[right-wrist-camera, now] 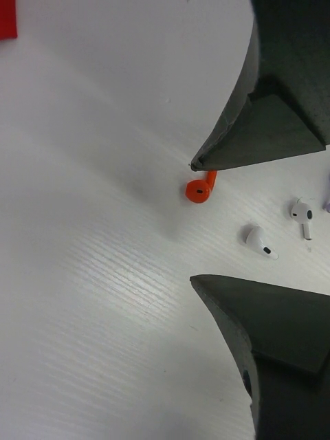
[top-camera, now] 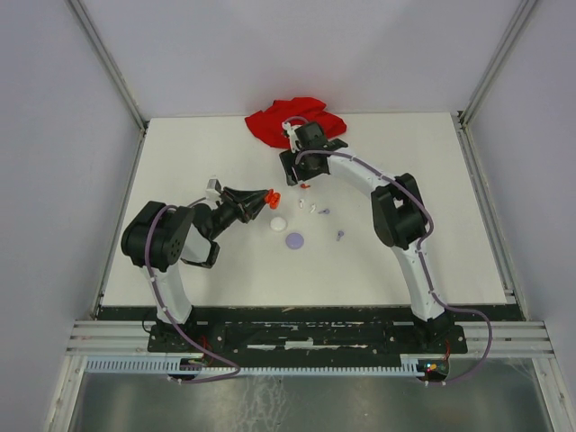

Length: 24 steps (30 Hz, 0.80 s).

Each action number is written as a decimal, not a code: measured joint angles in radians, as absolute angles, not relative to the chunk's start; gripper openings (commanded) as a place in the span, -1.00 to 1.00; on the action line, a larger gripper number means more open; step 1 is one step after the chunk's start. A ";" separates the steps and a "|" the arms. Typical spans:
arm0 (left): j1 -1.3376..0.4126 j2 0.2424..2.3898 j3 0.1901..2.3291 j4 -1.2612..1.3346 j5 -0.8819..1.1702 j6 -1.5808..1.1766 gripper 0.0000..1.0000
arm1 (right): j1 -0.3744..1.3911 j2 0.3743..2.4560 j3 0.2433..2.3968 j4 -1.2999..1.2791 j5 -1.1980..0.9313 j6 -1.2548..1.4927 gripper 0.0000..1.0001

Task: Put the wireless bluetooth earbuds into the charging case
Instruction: Pick up the earbud from the center of the board.

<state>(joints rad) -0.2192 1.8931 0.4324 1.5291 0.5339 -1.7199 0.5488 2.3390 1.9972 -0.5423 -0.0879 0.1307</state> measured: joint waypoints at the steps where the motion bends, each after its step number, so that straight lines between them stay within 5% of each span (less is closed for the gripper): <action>1: -0.219 1.893 0.432 1.529 0.534 -1.720 -0.94 | 0.548 2.347 2.000 -0.543 -0.099 0.134 0.42; 24: -0.210 1.893 0.432 1.529 0.537 -1.720 -0.94 | 0.508 2.408 2.023 -0.561 -0.184 0.192 0.47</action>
